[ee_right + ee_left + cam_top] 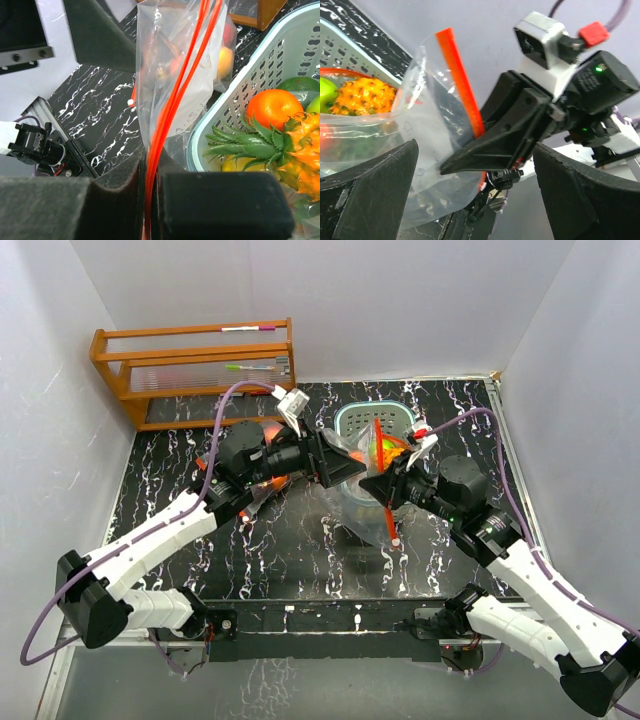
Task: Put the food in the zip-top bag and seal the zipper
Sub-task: Open the zipper of the food storage bag.
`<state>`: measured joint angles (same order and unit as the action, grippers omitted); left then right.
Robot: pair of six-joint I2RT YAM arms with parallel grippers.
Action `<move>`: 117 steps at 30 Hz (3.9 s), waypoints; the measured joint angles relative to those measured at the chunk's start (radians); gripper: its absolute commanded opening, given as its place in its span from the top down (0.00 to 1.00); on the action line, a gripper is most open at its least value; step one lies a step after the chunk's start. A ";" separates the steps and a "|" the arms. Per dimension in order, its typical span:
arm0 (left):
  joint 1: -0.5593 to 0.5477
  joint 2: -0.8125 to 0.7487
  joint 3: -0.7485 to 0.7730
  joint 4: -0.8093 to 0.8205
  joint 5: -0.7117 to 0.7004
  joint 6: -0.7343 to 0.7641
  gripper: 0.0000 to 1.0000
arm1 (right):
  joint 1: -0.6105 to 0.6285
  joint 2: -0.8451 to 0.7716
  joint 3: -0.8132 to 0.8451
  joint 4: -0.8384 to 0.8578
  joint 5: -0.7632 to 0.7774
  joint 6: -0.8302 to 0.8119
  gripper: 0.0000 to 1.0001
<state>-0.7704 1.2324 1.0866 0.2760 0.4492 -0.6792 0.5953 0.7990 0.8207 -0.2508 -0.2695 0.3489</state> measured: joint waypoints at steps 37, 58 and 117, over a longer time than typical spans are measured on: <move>-0.056 0.240 0.058 0.096 -0.096 -0.006 1.00 | 0.008 -0.014 0.023 -0.065 -0.029 -0.057 0.79; -0.044 -0.289 -0.304 0.018 -0.251 0.122 1.00 | 0.011 -0.162 -0.020 0.078 -0.102 0.133 0.46; -0.043 -0.188 -0.350 0.259 -0.179 -0.003 1.00 | 0.040 -0.016 -0.215 0.421 -0.149 0.360 0.92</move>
<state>-0.8135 1.0443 0.7364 0.5350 0.2699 -0.6819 0.6350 0.7826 0.6056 0.1699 -0.4183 0.7086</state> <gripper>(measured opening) 0.008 0.153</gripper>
